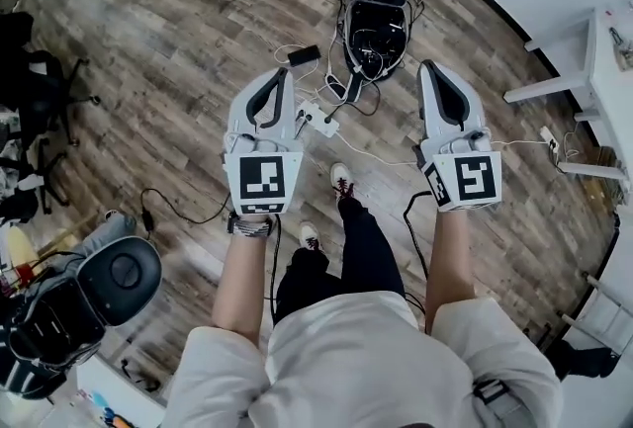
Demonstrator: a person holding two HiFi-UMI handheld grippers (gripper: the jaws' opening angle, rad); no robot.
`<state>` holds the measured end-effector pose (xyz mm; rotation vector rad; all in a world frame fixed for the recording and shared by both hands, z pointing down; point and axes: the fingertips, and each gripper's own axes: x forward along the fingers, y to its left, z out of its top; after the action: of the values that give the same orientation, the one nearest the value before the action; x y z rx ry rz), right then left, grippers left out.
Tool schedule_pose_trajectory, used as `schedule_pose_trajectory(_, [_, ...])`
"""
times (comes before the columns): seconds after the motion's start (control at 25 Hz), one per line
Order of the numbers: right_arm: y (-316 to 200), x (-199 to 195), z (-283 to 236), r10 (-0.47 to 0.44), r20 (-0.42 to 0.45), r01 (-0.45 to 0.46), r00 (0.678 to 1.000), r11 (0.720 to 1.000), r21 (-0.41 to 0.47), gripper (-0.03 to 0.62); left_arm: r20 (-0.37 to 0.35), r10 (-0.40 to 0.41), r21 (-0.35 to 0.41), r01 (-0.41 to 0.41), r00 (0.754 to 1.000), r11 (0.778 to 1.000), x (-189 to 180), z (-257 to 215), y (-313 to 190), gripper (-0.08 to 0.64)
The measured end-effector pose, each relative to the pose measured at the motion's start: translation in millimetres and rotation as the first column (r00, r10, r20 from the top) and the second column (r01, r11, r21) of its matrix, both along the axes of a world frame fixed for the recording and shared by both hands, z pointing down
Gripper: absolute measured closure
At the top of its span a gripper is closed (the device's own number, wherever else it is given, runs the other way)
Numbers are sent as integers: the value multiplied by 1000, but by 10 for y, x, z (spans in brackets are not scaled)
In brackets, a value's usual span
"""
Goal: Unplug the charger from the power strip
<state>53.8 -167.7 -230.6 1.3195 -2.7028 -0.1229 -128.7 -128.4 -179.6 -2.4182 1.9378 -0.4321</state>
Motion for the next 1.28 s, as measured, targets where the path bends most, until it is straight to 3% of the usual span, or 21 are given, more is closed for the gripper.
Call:
schedule_pose_trajectory(0.28, [670, 5, -663, -2, 68, 4, 998, 1000, -20, 591, -43, -39, 42, 40, 998, 998, -128, -808, 629, 555])
schedule_pose_trajectory(0.64, [1571, -107, -1273, -55, 69, 51, 996, 997, 58, 591, -63, -48, 89, 53, 997, 995, -149, -1383, 1440, 555])
schedule_pose_trajectory(0.88, [1986, -235, -1484, -81, 43, 77, 996, 992, 96, 591, -54, -28, 133, 35, 998, 991, -173, -1670, 1807, 555])
schedule_pose_trajectory(1.28, [2234, -318, -1665, -90, 56, 84, 994, 991, 105, 591, -56, 1, 128, 7, 998, 992, -246, -1805, 2054, 555])
